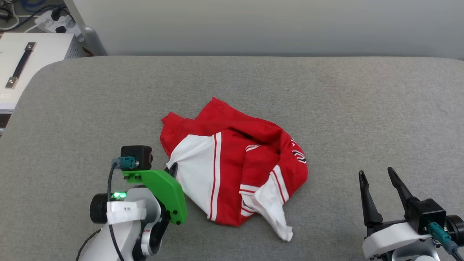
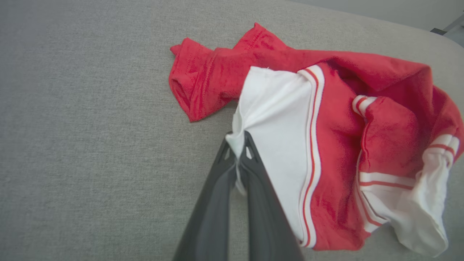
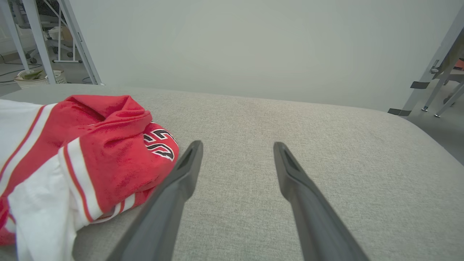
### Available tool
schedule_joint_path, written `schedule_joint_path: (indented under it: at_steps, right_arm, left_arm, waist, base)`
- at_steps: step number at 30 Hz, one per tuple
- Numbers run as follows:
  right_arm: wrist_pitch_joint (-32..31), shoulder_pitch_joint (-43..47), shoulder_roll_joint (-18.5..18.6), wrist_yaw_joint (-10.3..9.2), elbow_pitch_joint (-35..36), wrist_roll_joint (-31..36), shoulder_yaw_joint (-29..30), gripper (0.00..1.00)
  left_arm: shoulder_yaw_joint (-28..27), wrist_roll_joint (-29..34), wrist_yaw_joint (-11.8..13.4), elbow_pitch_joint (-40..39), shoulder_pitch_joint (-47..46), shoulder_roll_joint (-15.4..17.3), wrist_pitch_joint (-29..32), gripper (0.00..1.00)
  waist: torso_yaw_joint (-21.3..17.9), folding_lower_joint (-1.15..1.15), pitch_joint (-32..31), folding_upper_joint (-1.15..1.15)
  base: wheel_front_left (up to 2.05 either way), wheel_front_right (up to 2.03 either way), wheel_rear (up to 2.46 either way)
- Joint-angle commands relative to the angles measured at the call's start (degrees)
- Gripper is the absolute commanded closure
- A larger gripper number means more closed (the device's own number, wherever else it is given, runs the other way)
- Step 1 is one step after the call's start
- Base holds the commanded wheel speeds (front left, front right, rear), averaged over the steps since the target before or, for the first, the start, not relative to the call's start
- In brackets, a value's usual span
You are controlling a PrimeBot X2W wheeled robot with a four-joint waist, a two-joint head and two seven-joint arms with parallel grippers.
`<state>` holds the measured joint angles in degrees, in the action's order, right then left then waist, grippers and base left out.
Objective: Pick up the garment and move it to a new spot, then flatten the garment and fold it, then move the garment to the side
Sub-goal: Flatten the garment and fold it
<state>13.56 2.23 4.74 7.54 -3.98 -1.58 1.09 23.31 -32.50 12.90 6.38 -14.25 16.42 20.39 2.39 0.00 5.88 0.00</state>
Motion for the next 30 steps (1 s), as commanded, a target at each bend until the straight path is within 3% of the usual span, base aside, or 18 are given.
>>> schedule_joint_path:
  at_steps: [1, 7, 8, 9, 10, 15, 22, 25, 30]
  right_arm:
    - [-0.3, 0.2, -0.1, -0.05, 0.0, 0.2, -0.1, 0.00]
    - [-0.7, -0.4, -0.2, -0.05, -0.6, 0.0, 0.1, 0.00]
    - [-0.7, -0.5, -0.2, -0.05, -0.8, 0.0, 0.1, 0.00]
    - [-0.7, -0.6, -0.2, -0.05, -0.9, 0.0, 0.1, 0.00]
    - [-0.8, -0.6, -0.2, -0.05, -1.1, 0.0, 0.1, 0.00]
    - [-0.9, -0.8, 0.0, -0.05, -1.5, -0.1, 0.0, 0.00]
    - [-3.9, 0.4, 2.0, -0.05, -0.5, 0.0, -2.2, 0.00]
    - [-8.2, 0.9, 5.2, -0.05, 1.7, -1.3, -5.6, 0.00]
    - [-22.2, 1.8, 12.4, -0.05, 7.2, -7.5, -15.2, 0.00]
  left_arm:
    - [-0.8, -1.0, 0.3, -0.9, 1.9, 0.7, -0.6, 1.00]
    - [-1.9, -3.0, -1.6, 3.1, 5.8, 1.7, -3.7, 1.00]
    - [-2.0, -3.1, -1.8, 4.3, 5.8, 1.6, -4.2, 0.73]
    - [-1.8, -2.8, -2.1, 5.9, 5.6, 1.7, -4.7, 0.10]
    - [-1.7, -2.6, -2.1, 7.2, 5.5, 1.6, -5.2, 0.00]
    - [-2.1, -2.1, -3.1, 11.9, 3.9, 0.6, -10.2, 0.00]
    - [-2.1, -0.1, -6.1, 12.4, 2.4, 0.0, -21.2, 0.00]
    - [-1.5, 1.8, -7.6, 11.1, 2.0, 0.1, -27.0, 0.00]
    - [-1.8, 4.3, -6.4, 10.0, 2.4, 0.0, -32.8, 0.00]
  waist:
    - [1.7, 0.00, -1.1, 0.00]
    - [2.0, 0.00, 0.5, 0.00]
    - [2.0, 0.00, 0.6, 0.00]
    - [1.9, 0.00, 0.6, 0.00]
    - [1.8, 0.00, 0.7, 0.00]
    - [1.6, 0.00, 0.4, 0.00]
    - [3.0, 0.00, -2.1, 0.00]
    - [3.9, 0.00, -2.9, 0.00]
    - [5.5, 0.00, -3.6, 0.00]
  base:
    - [0.00, 0.00, 0.00]
    - [0.00, 0.00, 0.00]
    - [0.00, 0.00, 0.00]
    - [0.00, 0.00, 0.00]
    - [0.00, 0.00, 0.00]
    - [0.00, 0.00, 0.00]
    - [0.00, 0.00, 0.00]
    - [0.00, 0.00, 0.00]
    - [0.00, 0.00, 0.00]
